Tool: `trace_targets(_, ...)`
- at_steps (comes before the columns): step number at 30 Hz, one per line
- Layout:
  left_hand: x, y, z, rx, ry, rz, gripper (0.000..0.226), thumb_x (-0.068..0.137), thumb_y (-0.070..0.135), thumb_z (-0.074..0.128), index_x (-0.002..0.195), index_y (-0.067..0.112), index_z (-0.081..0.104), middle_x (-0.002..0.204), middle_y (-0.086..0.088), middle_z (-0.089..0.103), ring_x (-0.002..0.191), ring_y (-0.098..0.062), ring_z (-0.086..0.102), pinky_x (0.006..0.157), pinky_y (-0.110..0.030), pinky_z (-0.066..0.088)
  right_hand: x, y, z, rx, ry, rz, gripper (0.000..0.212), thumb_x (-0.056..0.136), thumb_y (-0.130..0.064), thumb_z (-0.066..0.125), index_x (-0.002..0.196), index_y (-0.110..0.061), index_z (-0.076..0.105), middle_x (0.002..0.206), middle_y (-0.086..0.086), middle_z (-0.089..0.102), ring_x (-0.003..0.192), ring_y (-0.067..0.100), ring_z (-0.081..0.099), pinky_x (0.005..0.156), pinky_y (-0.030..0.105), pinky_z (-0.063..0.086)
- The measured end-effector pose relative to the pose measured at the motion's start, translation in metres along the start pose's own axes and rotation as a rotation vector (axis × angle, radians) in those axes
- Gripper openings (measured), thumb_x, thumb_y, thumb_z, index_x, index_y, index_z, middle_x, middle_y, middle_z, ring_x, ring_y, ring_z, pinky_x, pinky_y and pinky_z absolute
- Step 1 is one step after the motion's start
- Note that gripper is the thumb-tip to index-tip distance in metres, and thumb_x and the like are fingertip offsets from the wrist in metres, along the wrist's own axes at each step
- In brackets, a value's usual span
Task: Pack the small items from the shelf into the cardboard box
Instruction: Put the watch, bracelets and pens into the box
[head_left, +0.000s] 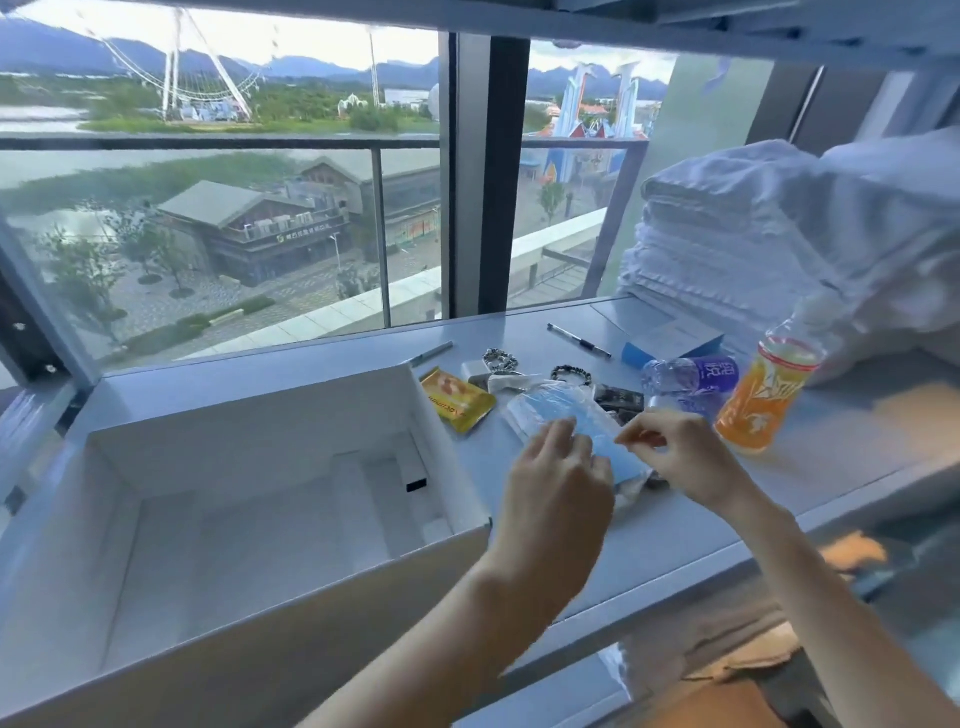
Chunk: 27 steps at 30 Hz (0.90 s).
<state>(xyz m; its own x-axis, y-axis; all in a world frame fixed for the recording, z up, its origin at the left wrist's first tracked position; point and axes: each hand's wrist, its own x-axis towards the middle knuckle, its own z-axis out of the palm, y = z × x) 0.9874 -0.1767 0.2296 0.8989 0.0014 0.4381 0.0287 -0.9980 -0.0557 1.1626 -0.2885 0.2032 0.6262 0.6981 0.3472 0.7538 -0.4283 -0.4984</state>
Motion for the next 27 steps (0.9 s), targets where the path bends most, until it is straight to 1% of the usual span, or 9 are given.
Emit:
trace_targets(2, 0.012, 0.018, 0.033, -0.002, -0.068, -0.038, 0.016, 0.053, 0.016, 0.063, 0.067, 0.016, 0.072, 0.076, 0.001, 0.072, 0.092, -0.015, 0.068, 0.079, -0.018, 0.052, 0.003, 0.021, -0.002, -0.048, -0.028, 0.036, 0.016, 0.078, 0.005, 0.066, 0.081, -0.009, 0.073, 0.082, 0.005, 0.070, 0.076, 0.018, 0.064, 0.072, 0.018, 0.048)
trace_targets(4, 0.025, 0.023, 0.073, -0.028, -0.145, -0.184, 0.044, 0.068, 0.026, 0.070, 0.108, 0.009, 0.067, 0.114, -0.011, 0.066, 0.116, -0.023, 0.057, 0.100, -0.024, 0.043, 0.008, 0.041, -0.004, -0.085, -0.059, 0.063, 0.017, 0.079, 0.002, 0.065, 0.082, -0.012, 0.074, 0.085, 0.002, 0.070, 0.079, 0.018, 0.064, 0.074, 0.027, 0.050)
trace_targets(5, 0.030, 0.022, 0.096, -0.073, -0.208, -0.235, 0.056, 0.083, 0.031, 0.059, 0.133, 0.006, 0.047, 0.139, -0.017, 0.046, 0.134, -0.028, 0.038, 0.112, -0.030, 0.029, 0.012, 0.050, -0.005, -0.097, -0.077, 0.073, 0.017, 0.080, 0.000, 0.065, 0.083, -0.014, 0.074, 0.086, 0.002, 0.070, 0.081, 0.017, 0.063, 0.076, 0.030, 0.051)
trace_targets(7, 0.038, 0.012, 0.127, -0.157, -0.319, -0.274, 0.061, 0.097, 0.038, 0.035, 0.148, 0.013, 0.013, 0.157, -0.011, 0.009, 0.145, -0.028, 0.004, 0.118, -0.037, 0.006, 0.025, 0.064, -0.006, -0.105, -0.103, 0.070, 0.016, 0.081, -0.002, 0.064, 0.084, -0.015, 0.074, 0.089, 0.001, 0.070, 0.084, 0.016, 0.062, 0.079, 0.029, 0.051)
trace_targets(9, 0.044, 0.003, 0.151, -0.159, -0.300, -0.241, 0.060, 0.097, 0.047, 0.028, 0.149, 0.023, 0.010, 0.159, 0.000, 0.005, 0.146, -0.022, -0.002, 0.118, -0.038, 0.002, 0.043, 0.076, -0.004, -0.102, -0.126, 0.064, 0.017, 0.083, -0.003, 0.062, 0.087, -0.014, 0.074, 0.092, 0.002, 0.070, 0.086, 0.015, 0.062, 0.080, 0.024, 0.048)
trace_targets(14, 0.038, -0.012, 0.171, -0.236, -0.247, -0.310, 0.052, 0.095, 0.051, 0.030, 0.144, 0.035, 0.027, 0.155, 0.015, 0.018, 0.145, -0.010, 0.006, 0.116, -0.031, 0.012, 0.097, 0.096, 0.012, -0.139, -0.180, 0.030, 0.018, 0.084, -0.002, 0.058, 0.091, -0.010, 0.073, 0.097, 0.007, 0.071, 0.091, 0.024, 0.064, 0.084, 0.037, 0.050)
trace_targets(17, 0.032, -0.010, 0.164, -0.249, -0.077, -0.418, 0.038, 0.084, 0.040, 0.061, 0.119, 0.025, 0.060, 0.134, 0.005, 0.054, 0.133, -0.021, 0.042, 0.103, -0.032, 0.041, 0.133, 0.104, 0.026, -0.138, -0.210, 0.005, 0.017, 0.086, -0.006, 0.058, 0.094, -0.010, 0.072, 0.101, 0.007, 0.071, 0.095, 0.024, 0.064, 0.087, 0.035, 0.050)
trace_targets(19, 0.028, -0.008, 0.165, -0.208, 0.037, -0.497, 0.029, 0.075, 0.034, 0.072, 0.100, 0.022, 0.067, 0.115, 0.005, 0.066, 0.118, -0.024, 0.057, 0.087, -0.033, 0.052, 0.153, 0.108, 0.038, -0.146, -0.236, 0.006, 0.017, 0.087, -0.010, 0.058, 0.097, -0.010, 0.072, 0.103, 0.008, 0.071, 0.097, 0.024, 0.063, 0.084, 0.027, 0.046)
trace_targets(27, 0.031, -0.006, 0.161, -0.153, 0.049, -0.618, 0.023, 0.077, 0.031, 0.066, 0.095, 0.017, 0.064, 0.107, 0.001, 0.066, 0.116, -0.027, 0.058, 0.094, -0.040, 0.049, 0.195, 0.114, 0.078, -0.311, -0.422, 0.088, 0.024, 0.088, -0.013, 0.053, 0.109, -0.010, 0.064, 0.114, 0.011, 0.064, 0.103, 0.027, 0.060, 0.089, 0.039, 0.050)
